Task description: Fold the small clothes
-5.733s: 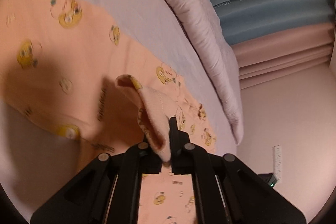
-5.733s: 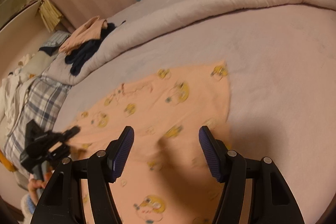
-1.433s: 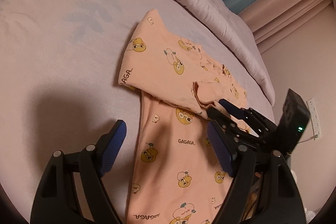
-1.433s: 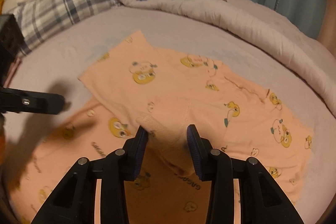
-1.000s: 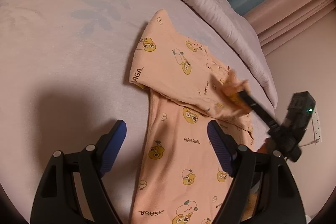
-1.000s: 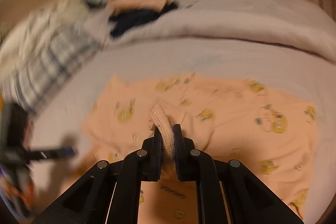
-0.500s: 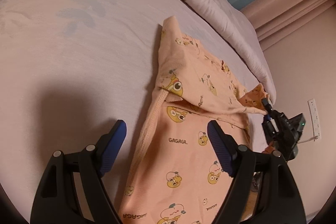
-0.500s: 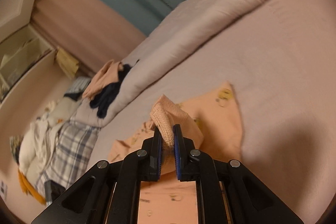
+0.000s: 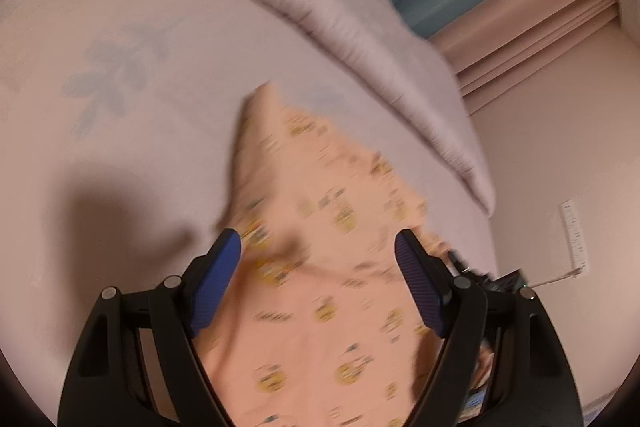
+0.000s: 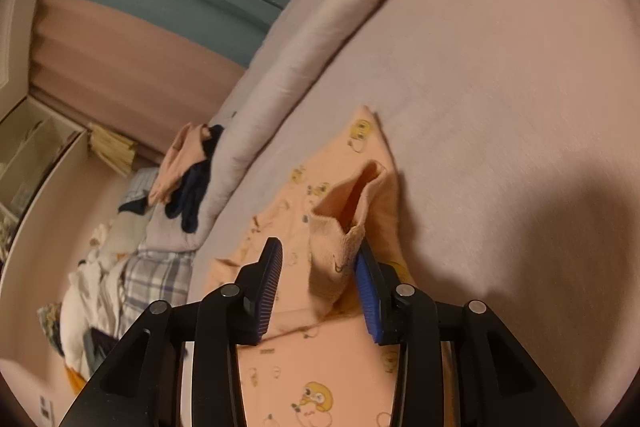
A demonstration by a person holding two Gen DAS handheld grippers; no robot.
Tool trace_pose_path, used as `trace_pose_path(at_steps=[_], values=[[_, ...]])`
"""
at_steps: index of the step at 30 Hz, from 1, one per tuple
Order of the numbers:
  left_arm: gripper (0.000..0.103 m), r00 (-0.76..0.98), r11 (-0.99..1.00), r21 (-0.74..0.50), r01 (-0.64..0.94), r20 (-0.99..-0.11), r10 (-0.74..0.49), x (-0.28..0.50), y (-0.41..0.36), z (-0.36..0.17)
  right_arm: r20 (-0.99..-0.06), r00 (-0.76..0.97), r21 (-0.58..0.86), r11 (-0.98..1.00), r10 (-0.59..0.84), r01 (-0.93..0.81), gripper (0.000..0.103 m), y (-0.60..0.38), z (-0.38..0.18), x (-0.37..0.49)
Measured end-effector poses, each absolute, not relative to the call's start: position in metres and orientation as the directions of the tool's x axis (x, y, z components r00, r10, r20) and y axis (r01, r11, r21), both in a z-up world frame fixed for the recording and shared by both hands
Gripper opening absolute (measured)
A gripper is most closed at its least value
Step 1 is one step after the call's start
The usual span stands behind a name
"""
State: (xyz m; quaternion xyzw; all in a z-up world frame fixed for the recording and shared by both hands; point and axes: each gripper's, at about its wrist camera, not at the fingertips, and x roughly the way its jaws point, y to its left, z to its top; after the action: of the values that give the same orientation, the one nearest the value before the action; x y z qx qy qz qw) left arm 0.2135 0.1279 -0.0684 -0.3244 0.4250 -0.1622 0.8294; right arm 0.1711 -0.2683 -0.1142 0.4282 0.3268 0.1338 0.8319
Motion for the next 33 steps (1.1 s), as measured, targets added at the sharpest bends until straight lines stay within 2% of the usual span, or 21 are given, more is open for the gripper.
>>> trace_pose_path(at_steps=[7, 9, 10, 13, 14, 15, 17, 19, 23, 25, 28, 29, 32, 33], values=[[0.08, 0.483, 0.622, -0.776, 0.102, -0.508, -0.713, 0.269, 0.078, -0.066, -0.462, 0.739, 0.78, 0.62, 0.49, 0.077, 0.038, -0.265, -0.121, 0.177], [0.078, 0.436, 0.629, -0.775, 0.051, -0.55, -0.713, 0.287, 0.068, -0.086, -0.466, 0.736, 0.781, 0.619, 0.49, 0.083, 0.038, -0.267, -0.124, 0.174], [0.077, 0.441, 0.681, -0.732, -0.01, -0.615, -0.654, 0.294, 0.067, -0.099, -0.465, 0.736, 0.782, 0.617, 0.491, 0.082, 0.037, -0.268, -0.124, 0.172], [0.071, 0.495, 0.768, -0.636, -0.079, -0.693, -0.523, 0.291, 0.08, -0.118, -0.466, 0.732, 0.781, 0.619, 0.497, 0.078, 0.038, -0.27, -0.122, 0.172], [0.065, 0.515, 0.801, -0.59, -0.105, -0.721, -0.463, 0.286, 0.087, -0.122, -0.468, 0.73, 0.779, 0.623, 0.498, 0.074, 0.039, -0.269, -0.122, 0.172], [0.054, 0.526, 0.82, -0.56, -0.118, -0.736, -0.427, 0.282, 0.093, -0.127, -0.473, 0.726, 0.774, 0.629, 0.499, 0.073, 0.042, -0.268, -0.121, 0.173], [0.035, 0.532, 0.827, -0.548, -0.127, -0.741, -0.41, 0.275, 0.105, -0.135, -0.487, 0.719, 0.766, 0.639, 0.496, 0.078, 0.045, -0.266, -0.121, 0.174], [0.029, 0.532, 0.822, -0.556, -0.122, -0.736, -0.418, 0.271, 0.112, -0.137, -0.502, 0.717, 0.75, 0.656, 0.483, 0.083, 0.045, -0.266, -0.122, 0.175], [0.027, 0.576, 0.854, -0.497, -0.152, -0.747, -0.332, 0.267, 0.12, -0.13, -0.619, 0.725, 0.615, 0.761, 0.303, 0.207, 0.045, -0.271, -0.117, 0.17], [0.028, 0.566, 0.863, -0.479, -0.164, -0.762, -0.315, 0.268, 0.125, -0.135, -0.642, 0.74, 0.529, 0.814, 0.199, 0.24, 0.045, -0.273, -0.106, 0.161], [0.029, 0.549, 0.869, -0.464, -0.171, -0.777, -0.307, 0.267, 0.137, -0.142, -0.616, 0.759, 0.492, 0.856, 0.211, 0.161, 0.045, -0.269, -0.089, 0.156], [0.034, 0.544, 0.871, -0.457, -0.18, -0.784, -0.299, 0.268, 0.14, -0.142, -0.607, 0.764, 0.467, 0.876, 0.221, 0.117, 0.045, -0.263, -0.081, 0.156], [0.033, 0.541, 0.849, -0.493, -0.191, -0.775, -0.328, 0.264, 0.151, -0.14, -0.592, 0.76, 0.427, 0.904, 0.267, 0.015, 0.045, -0.246, -0.073, 0.159], [0.037, 0.541, 0.848, -0.494, -0.193, -0.774, -0.328, 0.261, 0.154, -0.137, -0.596, 0.752, 0.412, 0.911, 0.281, -0.014, 0.045, -0.239, -0.073, 0.162]])
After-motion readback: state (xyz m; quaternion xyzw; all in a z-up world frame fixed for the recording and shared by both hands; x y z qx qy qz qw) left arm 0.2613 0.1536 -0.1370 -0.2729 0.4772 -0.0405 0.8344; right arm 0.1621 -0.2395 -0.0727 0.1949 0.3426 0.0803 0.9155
